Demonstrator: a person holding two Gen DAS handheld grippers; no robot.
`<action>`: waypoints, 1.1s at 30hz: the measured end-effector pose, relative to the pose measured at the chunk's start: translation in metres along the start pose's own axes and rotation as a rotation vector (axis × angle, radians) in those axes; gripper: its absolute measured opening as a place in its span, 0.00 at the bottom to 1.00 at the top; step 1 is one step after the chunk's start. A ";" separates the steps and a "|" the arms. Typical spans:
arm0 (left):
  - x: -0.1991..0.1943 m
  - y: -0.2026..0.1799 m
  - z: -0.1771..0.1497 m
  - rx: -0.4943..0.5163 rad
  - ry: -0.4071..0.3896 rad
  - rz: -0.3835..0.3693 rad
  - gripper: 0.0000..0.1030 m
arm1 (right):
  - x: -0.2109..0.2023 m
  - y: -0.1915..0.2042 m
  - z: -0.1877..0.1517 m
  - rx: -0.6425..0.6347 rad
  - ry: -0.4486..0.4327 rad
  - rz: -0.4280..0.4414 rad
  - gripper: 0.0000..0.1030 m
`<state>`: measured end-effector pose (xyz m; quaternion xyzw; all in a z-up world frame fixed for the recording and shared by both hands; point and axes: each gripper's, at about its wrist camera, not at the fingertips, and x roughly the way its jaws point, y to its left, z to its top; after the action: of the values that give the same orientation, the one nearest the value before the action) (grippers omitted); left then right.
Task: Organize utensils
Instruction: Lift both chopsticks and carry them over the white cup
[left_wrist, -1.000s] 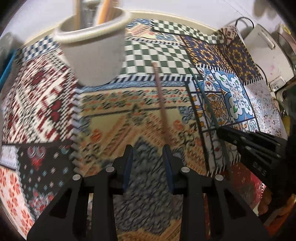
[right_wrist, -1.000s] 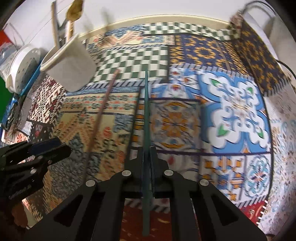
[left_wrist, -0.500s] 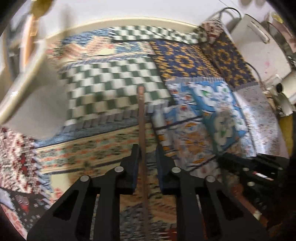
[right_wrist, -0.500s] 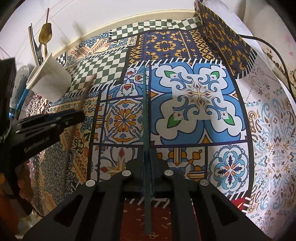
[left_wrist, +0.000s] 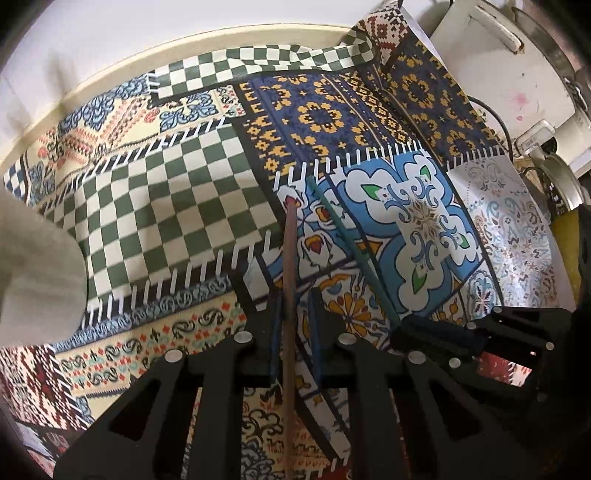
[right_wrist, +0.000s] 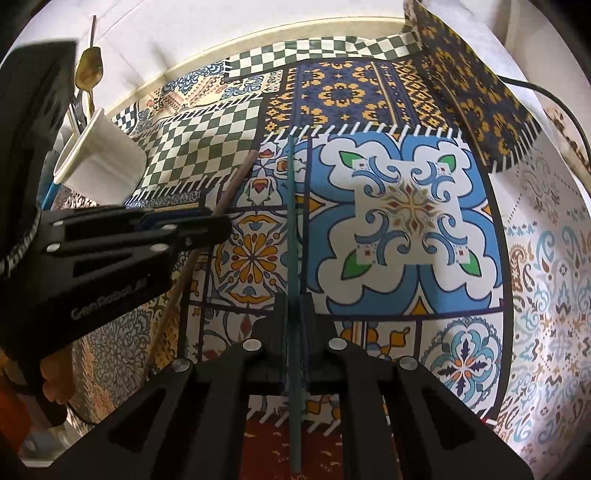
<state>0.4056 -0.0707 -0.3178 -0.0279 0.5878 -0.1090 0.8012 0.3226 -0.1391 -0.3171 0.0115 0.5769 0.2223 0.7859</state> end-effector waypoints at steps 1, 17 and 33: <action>0.000 -0.001 0.001 0.006 0.000 0.004 0.12 | 0.001 0.000 0.001 0.002 0.001 0.003 0.06; -0.014 0.001 -0.014 -0.013 -0.032 0.043 0.05 | 0.010 0.004 0.020 0.031 -0.030 -0.011 0.06; -0.118 0.004 -0.044 -0.052 -0.253 0.055 0.05 | -0.057 0.026 0.005 0.022 -0.206 0.000 0.05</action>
<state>0.3310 -0.0385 -0.2220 -0.0460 0.4853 -0.0675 0.8706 0.3053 -0.1351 -0.2568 0.0427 0.4953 0.2136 0.8410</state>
